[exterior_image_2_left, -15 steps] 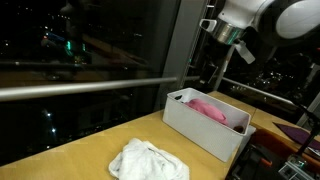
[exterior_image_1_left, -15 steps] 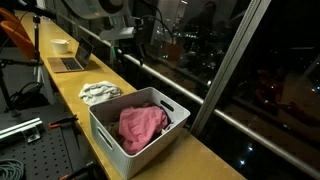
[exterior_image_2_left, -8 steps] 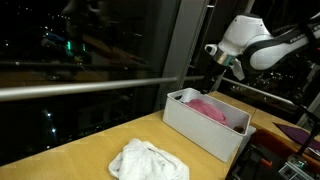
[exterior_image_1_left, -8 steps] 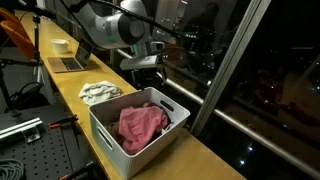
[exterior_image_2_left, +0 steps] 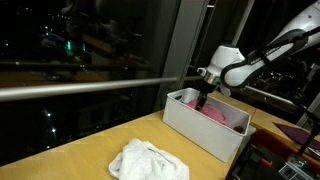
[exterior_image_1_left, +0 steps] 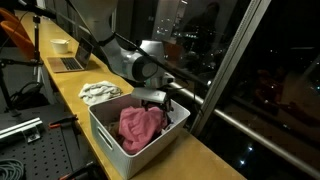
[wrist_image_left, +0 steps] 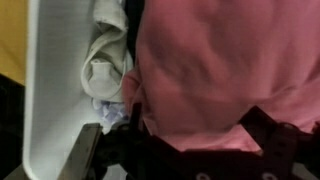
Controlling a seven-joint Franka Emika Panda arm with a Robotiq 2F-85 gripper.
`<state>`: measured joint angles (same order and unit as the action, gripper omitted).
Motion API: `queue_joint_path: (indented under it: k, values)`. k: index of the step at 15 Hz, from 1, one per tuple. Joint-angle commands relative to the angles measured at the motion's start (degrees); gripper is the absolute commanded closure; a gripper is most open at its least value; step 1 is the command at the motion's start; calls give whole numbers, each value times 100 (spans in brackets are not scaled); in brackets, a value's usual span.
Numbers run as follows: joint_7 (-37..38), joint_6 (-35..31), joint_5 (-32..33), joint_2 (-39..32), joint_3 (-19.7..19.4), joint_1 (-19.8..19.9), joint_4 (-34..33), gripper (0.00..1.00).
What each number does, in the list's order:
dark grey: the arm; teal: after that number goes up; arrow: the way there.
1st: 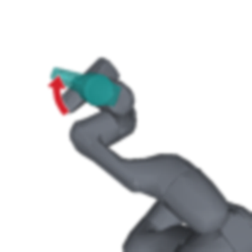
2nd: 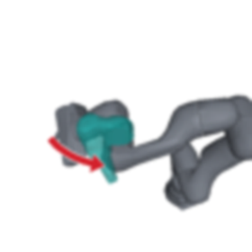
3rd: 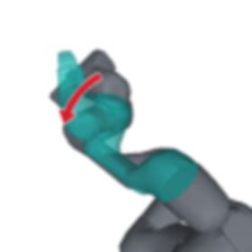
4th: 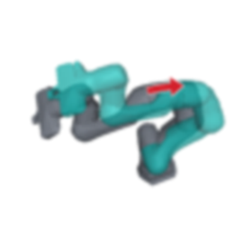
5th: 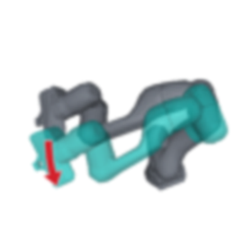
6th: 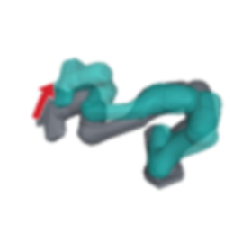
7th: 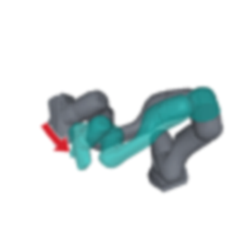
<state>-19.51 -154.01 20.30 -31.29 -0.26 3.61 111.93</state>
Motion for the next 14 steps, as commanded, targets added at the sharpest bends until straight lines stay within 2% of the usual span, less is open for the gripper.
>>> queue_joint_path:
  k: [1,5,6,8,11,14]
  values:
    - [-442,333,-613,-765,338,279,-576,0]
    - [-632,534,-892,-1396,473,420,-1012,0]
    - [-605,568,-904,-1465,455,417,-1094,25]
    - [-503,686,-921,-1474,402,391,-1208,34]
    - [-489,778,-1016,-1142,451,410,-1071,56]
    - [-452,722,-1142,-544,530,411,-611,80]
